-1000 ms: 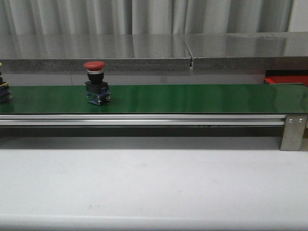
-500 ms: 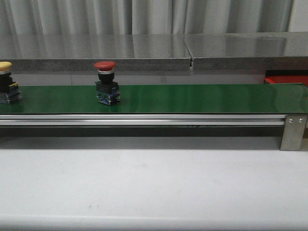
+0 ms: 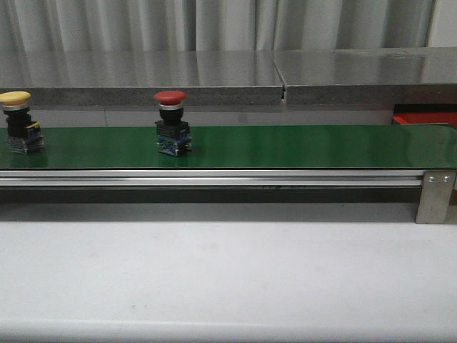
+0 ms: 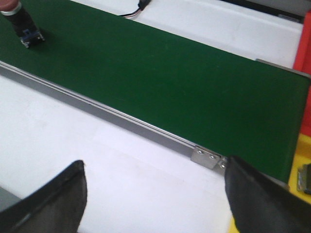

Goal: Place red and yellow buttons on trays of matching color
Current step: 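Move the right gripper above the red button riding on the belt, then lower the right gripper, grasp the red button and lift it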

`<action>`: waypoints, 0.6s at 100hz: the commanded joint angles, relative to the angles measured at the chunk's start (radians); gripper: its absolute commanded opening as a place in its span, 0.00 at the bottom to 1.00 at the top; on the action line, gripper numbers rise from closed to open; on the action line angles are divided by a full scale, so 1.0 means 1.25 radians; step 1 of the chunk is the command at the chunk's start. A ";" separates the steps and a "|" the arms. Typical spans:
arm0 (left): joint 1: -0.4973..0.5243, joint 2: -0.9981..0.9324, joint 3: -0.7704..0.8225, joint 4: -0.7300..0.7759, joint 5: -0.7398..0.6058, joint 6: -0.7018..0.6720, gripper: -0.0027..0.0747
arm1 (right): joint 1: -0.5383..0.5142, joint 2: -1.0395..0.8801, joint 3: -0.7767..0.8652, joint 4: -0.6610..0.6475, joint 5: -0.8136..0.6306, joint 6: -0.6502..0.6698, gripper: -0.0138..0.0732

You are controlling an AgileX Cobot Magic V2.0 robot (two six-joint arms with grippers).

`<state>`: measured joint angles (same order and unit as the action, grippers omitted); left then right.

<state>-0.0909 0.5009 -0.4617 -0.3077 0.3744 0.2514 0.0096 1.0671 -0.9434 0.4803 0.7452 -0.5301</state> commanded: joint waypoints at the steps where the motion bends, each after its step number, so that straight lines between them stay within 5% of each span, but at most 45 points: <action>1: -0.007 0.001 -0.022 -0.015 -0.063 -0.001 0.01 | 0.040 0.052 -0.073 0.016 -0.029 -0.005 0.83; 60: -0.007 0.001 -0.022 -0.015 -0.063 -0.001 0.01 | 0.275 0.511 -0.428 -0.065 -0.040 -0.005 0.83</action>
<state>-0.0909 0.5009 -0.4617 -0.3077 0.3744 0.2514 0.3325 1.6943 -1.3946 0.3933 0.7296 -0.5301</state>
